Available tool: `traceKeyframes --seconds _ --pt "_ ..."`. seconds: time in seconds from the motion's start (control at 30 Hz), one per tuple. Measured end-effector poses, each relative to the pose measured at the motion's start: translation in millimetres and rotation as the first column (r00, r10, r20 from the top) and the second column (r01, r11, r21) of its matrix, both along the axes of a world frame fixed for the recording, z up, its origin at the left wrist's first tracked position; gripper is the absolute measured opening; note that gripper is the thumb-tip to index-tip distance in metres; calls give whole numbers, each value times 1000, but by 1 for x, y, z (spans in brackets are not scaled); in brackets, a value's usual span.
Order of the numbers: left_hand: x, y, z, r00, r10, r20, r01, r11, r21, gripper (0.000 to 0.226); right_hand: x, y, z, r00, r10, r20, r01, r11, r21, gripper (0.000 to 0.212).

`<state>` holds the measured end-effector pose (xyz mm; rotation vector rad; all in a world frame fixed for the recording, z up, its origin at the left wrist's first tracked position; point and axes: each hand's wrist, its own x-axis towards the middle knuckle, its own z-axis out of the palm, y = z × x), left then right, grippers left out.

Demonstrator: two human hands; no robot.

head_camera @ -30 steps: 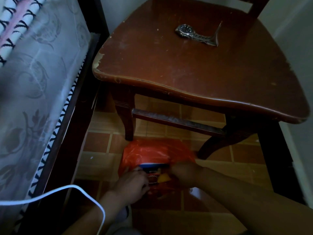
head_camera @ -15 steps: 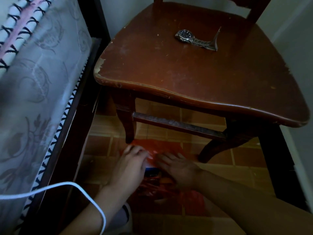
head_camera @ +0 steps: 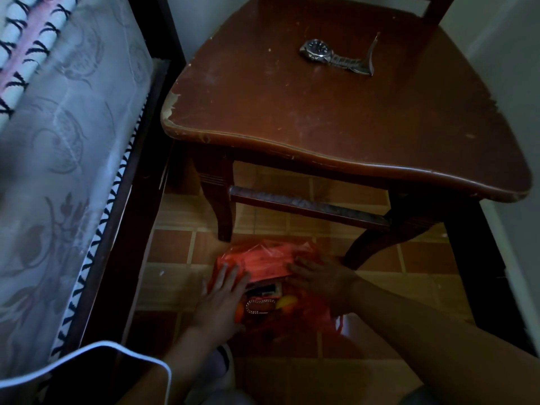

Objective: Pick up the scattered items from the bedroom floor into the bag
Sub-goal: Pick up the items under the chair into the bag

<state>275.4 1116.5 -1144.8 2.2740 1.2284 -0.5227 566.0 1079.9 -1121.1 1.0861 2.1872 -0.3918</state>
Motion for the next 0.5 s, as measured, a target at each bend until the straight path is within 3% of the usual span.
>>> traceKeyframes --seconds 0.07,0.17,0.27,0.4,0.5 --pt "-1 -2 -1 1000 18 23 -18 1000 -6 121 2 -1 10 1000 -4 29 4 1000 -21 112" --pt "0 0 4 992 31 118 -35 999 30 112 2 0 11 984 -115 -139 116 993 -3 99" --pt "0 6 14 976 26 215 -50 993 106 92 0 5 15 970 -145 -195 151 988 17 99" --pt "5 7 16 923 -131 363 19 955 296 47 -19 2 22 901 -186 -393 234 969 78 83" --pt "12 1 5 929 -211 303 130 955 266 47 -43 -8 10 927 -143 -347 175 983 63 68"
